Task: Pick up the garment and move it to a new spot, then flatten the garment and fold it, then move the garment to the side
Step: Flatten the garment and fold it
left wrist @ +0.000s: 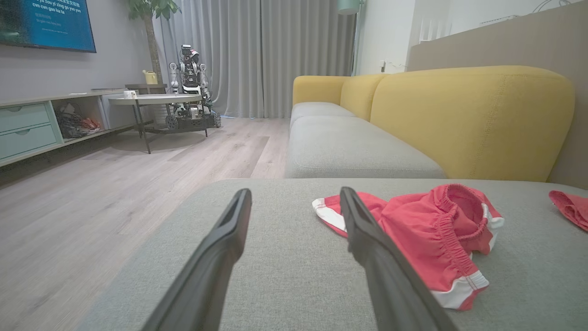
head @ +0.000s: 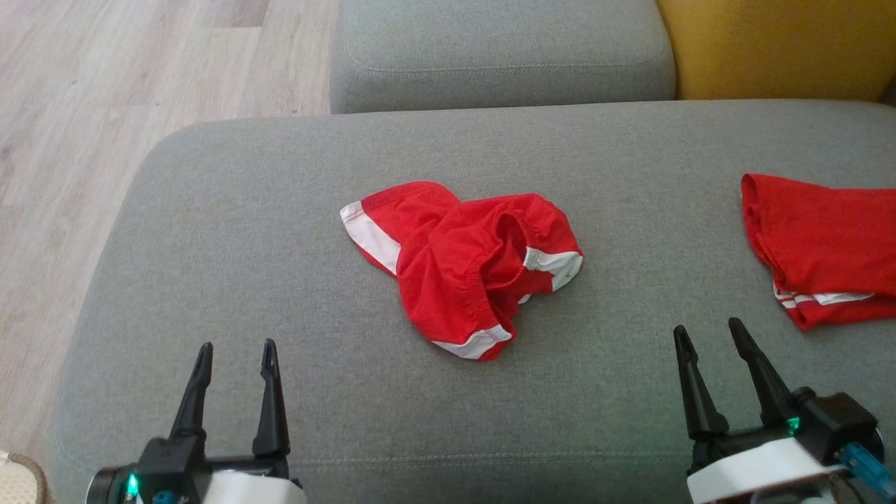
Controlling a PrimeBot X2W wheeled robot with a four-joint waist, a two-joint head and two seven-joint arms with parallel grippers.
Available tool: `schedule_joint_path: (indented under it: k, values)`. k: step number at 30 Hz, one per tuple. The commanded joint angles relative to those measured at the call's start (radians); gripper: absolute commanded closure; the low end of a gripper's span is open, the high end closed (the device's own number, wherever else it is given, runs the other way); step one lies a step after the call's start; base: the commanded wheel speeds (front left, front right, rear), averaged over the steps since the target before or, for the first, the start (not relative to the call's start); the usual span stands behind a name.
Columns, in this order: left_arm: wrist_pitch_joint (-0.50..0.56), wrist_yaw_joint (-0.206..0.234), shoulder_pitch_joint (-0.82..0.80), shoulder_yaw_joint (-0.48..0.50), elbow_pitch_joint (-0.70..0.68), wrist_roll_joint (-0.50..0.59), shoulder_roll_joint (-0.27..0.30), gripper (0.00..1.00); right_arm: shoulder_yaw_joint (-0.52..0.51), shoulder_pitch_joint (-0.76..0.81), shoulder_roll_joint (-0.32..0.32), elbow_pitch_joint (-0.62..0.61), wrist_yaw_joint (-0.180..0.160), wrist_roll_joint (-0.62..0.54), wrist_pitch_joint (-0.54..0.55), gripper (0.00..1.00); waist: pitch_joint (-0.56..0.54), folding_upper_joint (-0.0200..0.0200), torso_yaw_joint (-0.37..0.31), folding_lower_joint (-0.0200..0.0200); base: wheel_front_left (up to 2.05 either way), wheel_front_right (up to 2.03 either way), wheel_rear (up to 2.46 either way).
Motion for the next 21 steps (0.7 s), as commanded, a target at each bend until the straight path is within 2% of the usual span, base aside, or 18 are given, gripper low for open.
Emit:
schedule_joint_path:
  k: [1,16,21]
  values:
    - [-0.012,-0.001,-0.037,0.03,-0.028,0.008,-0.008,0.0,0.022,-0.033,-0.009,-0.031,0.0,0.001,-0.006,0.0,0.0,-0.0001,0.001,0.0001,0.0,0.0,0.0]
    - [-0.012,0.003,-0.027,0.005,-0.022,0.004,-0.01,0.0,0.006,-0.03,-0.009,-0.027,0.0,-0.001,-0.006,0.0,-0.002,-0.0001,0.003,0.0001,0.0,0.0,0.0]
    - [-0.012,-0.024,-0.039,-0.018,0.044,-0.028,-0.01,0.0,0.006,-0.036,-0.009,-0.033,0.0,-0.005,-0.006,0.0,0.015,-0.0001,0.0,0.0001,0.0,0.0,0.0]
